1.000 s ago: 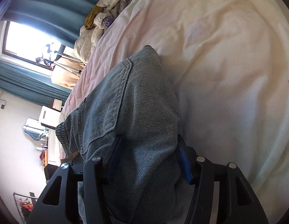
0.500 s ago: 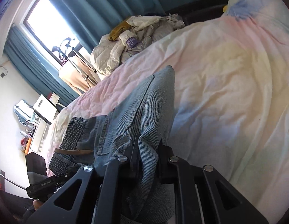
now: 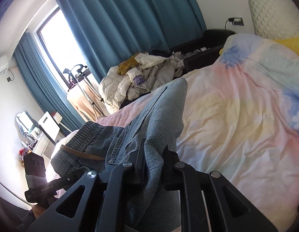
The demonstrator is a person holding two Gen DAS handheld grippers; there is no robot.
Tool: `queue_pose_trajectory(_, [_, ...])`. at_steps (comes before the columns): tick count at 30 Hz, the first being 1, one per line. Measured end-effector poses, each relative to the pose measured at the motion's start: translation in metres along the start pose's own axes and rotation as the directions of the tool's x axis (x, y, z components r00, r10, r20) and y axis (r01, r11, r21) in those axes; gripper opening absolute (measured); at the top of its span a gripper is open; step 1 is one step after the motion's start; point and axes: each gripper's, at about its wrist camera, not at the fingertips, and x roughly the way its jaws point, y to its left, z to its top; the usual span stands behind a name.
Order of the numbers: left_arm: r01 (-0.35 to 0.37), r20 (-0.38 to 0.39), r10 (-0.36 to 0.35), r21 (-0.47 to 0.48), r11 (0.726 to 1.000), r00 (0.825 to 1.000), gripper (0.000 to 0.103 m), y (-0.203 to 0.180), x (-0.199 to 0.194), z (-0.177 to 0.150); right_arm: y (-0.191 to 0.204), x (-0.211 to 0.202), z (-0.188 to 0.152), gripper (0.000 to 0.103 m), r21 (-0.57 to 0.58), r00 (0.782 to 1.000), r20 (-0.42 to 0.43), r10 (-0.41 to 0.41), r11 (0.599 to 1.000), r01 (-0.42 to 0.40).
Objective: Fold clothes
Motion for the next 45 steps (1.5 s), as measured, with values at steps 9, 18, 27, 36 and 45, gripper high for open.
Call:
queue_pose_trajectory(9, [0.118, -0.001, -0.12, 0.184, 0.976, 0.993, 0.038, -0.127, -0.012, -0.006, -0.03, -0.147, 0.012, 0.011, 0.055, 0.978, 0.187, -0.093, 0.995, 0.085])
queue_pose_trajectory(18, [0.297, -0.104, -0.279, 0.289, 0.91, 0.955, 0.038, -0.23, 0.009, -0.042, -0.054, -0.282, -0.017, 0.011, 0.105, 0.919, 0.306, -0.248, 0.968, 0.226])
queue_pose_trajectory(27, [0.522, -0.316, -0.425, 0.365, 0.771, 0.848, 0.038, -0.313, 0.048, -0.121, -0.084, -0.4, -0.112, 0.011, 0.243, 0.838, 0.326, -0.437, 0.896, 0.372])
queue_pose_trajectory(36, [0.65, -0.529, -0.415, 0.404, 0.644, 0.74, 0.038, -0.362, 0.082, -0.218, -0.117, -0.473, -0.232, 0.011, 0.418, 0.773, 0.236, -0.589, 0.78, 0.466])
queue_pose_trajectory(45, [0.668, -0.658, -0.276, 0.468, 0.579, 0.701, 0.038, -0.391, 0.112, -0.327, -0.167, -0.48, -0.341, 0.011, 0.57, 0.759, 0.055, -0.649, 0.645, 0.51])
